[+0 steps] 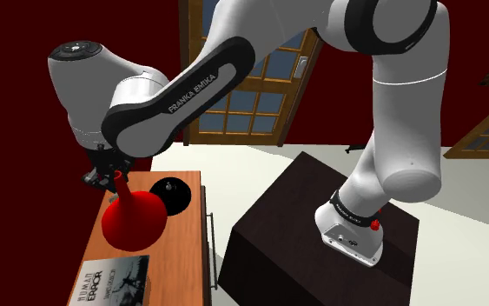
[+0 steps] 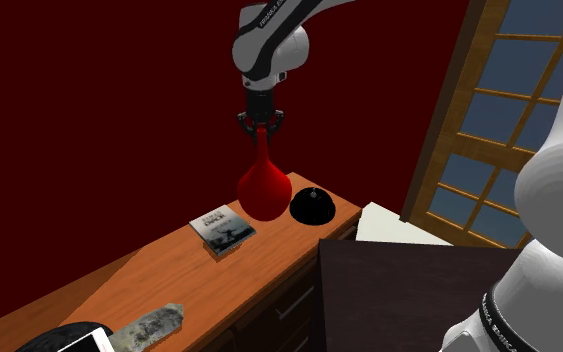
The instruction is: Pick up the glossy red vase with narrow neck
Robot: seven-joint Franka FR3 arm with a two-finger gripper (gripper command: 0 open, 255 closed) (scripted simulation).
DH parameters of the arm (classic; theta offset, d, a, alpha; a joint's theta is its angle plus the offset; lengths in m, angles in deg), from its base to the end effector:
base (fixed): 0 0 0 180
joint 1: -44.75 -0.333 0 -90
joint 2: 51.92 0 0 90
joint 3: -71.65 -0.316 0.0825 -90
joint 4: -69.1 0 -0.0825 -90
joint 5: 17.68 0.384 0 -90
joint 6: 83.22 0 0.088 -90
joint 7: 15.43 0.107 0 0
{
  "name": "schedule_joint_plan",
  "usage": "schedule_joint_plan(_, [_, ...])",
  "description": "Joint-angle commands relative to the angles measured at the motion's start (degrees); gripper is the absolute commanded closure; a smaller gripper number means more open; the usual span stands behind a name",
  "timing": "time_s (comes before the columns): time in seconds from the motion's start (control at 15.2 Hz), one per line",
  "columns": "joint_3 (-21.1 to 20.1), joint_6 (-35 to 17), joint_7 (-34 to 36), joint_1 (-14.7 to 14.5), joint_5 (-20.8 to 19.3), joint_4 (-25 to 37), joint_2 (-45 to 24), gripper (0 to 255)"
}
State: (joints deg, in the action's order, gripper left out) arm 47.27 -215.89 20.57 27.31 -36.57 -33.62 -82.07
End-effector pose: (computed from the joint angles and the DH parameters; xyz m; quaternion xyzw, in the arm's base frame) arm 0.5102 0.4162 0.2833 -0.9907 -0.1312 -0.0347 0.0024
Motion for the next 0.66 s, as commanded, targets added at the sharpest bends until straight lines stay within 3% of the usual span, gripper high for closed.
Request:
schedule_joint_plan(0.0, [-0.39, 1.17, -0.37, 0.21, 0.56, 0.37, 0.95, 255])
schedule_joint_plan(0.59, [-1.51, 5.26, -1.66, 0.94, 2.44, 1.71, 3.96, 255])
